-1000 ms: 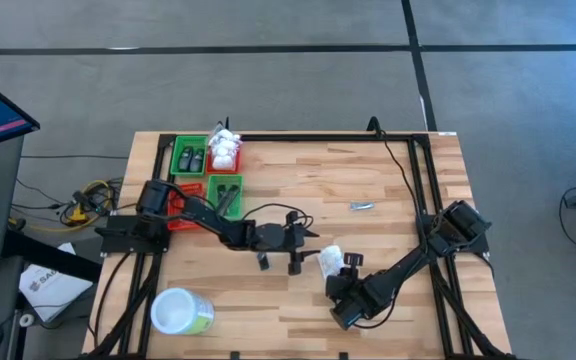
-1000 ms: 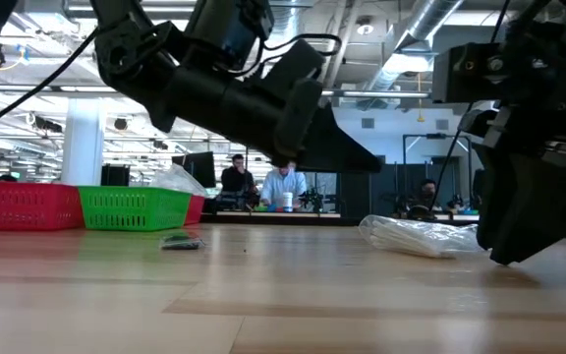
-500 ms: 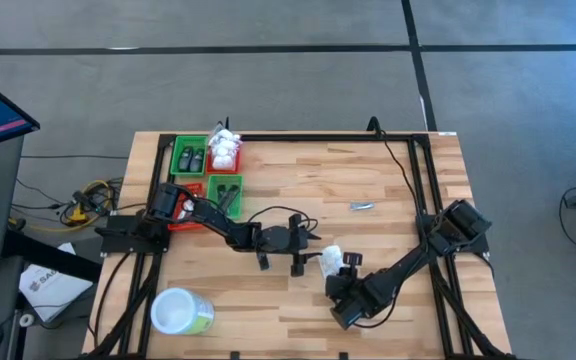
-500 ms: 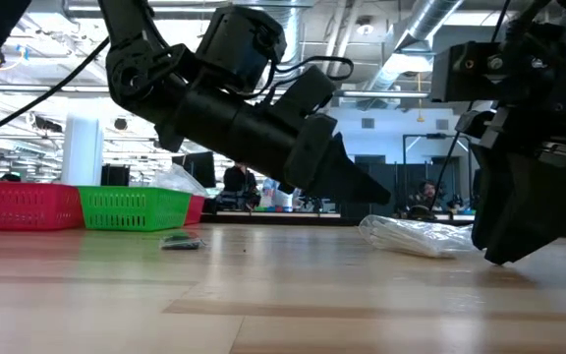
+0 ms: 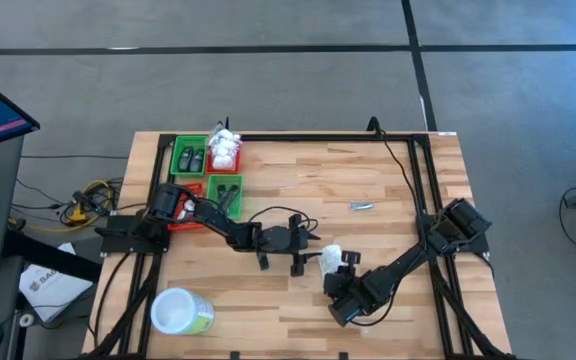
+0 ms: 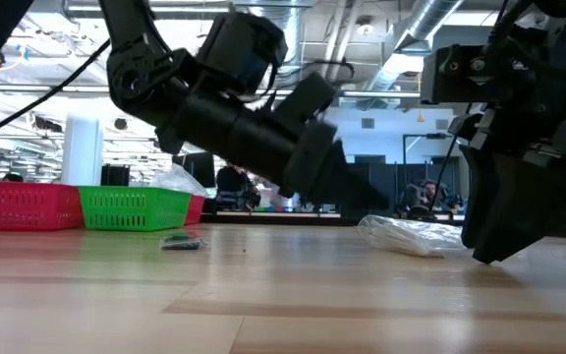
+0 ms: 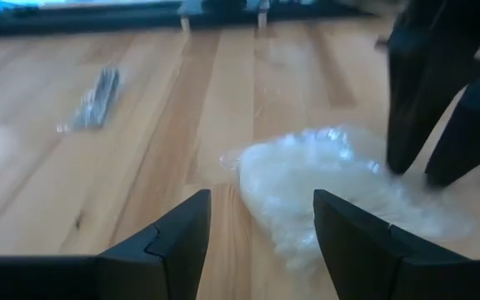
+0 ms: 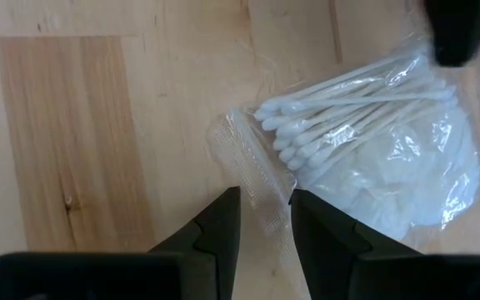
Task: Pick & Place Travel size toiletries
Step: Put the white cotton pack into the top red bin
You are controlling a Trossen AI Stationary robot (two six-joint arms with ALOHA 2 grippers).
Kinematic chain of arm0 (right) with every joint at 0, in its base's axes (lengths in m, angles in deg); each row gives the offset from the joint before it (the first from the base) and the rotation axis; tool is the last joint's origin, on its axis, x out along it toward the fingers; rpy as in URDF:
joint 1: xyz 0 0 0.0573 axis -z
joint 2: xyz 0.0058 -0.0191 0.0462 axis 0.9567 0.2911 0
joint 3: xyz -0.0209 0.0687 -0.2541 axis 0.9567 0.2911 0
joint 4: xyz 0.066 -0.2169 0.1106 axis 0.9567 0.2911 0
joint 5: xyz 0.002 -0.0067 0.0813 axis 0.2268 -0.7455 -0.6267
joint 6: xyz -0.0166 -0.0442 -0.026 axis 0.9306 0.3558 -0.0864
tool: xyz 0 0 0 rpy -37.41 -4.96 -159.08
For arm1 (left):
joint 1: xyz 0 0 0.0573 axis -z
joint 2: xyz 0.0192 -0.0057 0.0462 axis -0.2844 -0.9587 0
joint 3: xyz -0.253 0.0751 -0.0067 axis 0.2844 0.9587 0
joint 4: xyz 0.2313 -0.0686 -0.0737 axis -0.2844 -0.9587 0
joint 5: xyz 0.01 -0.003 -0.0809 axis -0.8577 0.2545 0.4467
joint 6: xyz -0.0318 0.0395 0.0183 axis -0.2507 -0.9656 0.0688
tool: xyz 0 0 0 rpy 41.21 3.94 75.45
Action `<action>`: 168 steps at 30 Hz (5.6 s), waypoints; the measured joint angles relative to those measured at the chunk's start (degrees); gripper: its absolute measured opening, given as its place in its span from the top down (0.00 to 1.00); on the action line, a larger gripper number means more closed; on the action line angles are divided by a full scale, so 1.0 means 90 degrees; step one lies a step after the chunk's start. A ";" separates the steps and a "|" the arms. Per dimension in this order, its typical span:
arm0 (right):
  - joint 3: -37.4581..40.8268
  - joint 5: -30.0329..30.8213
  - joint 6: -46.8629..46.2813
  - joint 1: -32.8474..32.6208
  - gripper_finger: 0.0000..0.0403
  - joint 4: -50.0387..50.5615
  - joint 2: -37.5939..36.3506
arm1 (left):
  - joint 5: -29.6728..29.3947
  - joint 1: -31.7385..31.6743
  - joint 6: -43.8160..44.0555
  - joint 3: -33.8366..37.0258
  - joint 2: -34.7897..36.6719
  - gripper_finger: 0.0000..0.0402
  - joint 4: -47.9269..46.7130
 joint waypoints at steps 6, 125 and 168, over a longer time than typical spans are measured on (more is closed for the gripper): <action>0.0000 -0.0003 -0.0001 0.0002 0.75 -0.0012 0.0000 | 0.0309 -0.0115 0.0350 -0.0013 -0.0325 0.50 -0.0007; -0.0915 0.0455 0.0646 0.0179 1.00 0.1371 0.0207 | 0.0497 -0.0374 0.0265 0.0008 -0.0670 0.75 0.0751; -0.2288 0.1229 0.1406 0.0687 1.00 0.2987 -0.0534 | 0.0444 0.0174 -0.0995 0.0005 0.1749 0.52 -0.1758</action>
